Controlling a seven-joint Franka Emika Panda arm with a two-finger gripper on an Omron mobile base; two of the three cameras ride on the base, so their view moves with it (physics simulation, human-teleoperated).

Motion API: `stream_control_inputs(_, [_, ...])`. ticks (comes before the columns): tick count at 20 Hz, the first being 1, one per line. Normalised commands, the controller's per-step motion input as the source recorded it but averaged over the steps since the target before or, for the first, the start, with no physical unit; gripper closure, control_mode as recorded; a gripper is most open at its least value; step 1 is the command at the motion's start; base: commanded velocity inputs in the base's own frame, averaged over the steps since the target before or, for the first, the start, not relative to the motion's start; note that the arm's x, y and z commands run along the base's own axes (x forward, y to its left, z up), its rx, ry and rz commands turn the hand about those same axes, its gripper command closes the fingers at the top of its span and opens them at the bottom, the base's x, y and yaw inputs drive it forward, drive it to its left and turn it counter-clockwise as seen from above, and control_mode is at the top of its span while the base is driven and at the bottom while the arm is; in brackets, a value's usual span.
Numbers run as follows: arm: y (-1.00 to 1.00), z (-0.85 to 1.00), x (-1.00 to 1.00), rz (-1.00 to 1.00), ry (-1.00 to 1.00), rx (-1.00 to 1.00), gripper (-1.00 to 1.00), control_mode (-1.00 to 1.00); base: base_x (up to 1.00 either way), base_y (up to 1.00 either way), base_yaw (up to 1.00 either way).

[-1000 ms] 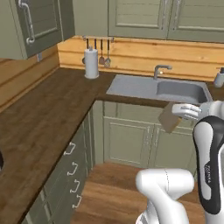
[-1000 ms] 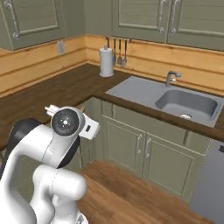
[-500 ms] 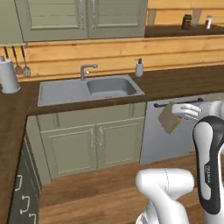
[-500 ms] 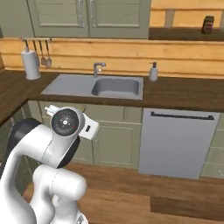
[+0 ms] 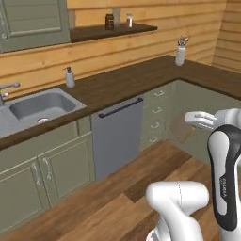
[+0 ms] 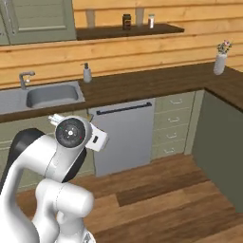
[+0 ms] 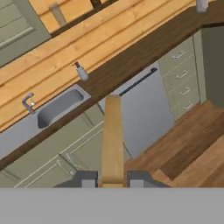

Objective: Start the toaster. Once the lever pops up, take the bread to the plate on the dining counter.

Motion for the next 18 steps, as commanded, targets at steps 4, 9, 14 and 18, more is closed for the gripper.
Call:
stream_control_inputs(4, [0.0, 0.0, 0.0, 0.0, 0.0, 0.0, 1.0, 1.0, -0.05, -0.26, -0.67])
stream_control_inputs(9, [0.0, 0.0, 0.0, 0.0, 0.0, 0.0, 1.0, 1.0, 0.0, -0.52, -0.55])
stream_control_inputs(14, [0.0, 0.0, 0.0, 0.0, 0.0, 0.0, 1.0, 1.0, 0.01, -0.64, -0.43])
stream_control_inputs(18, [0.0, 0.0, 0.0, 0.0, 0.0, 0.0, 1.0, 1.0, 0.13, -0.55, -0.36])
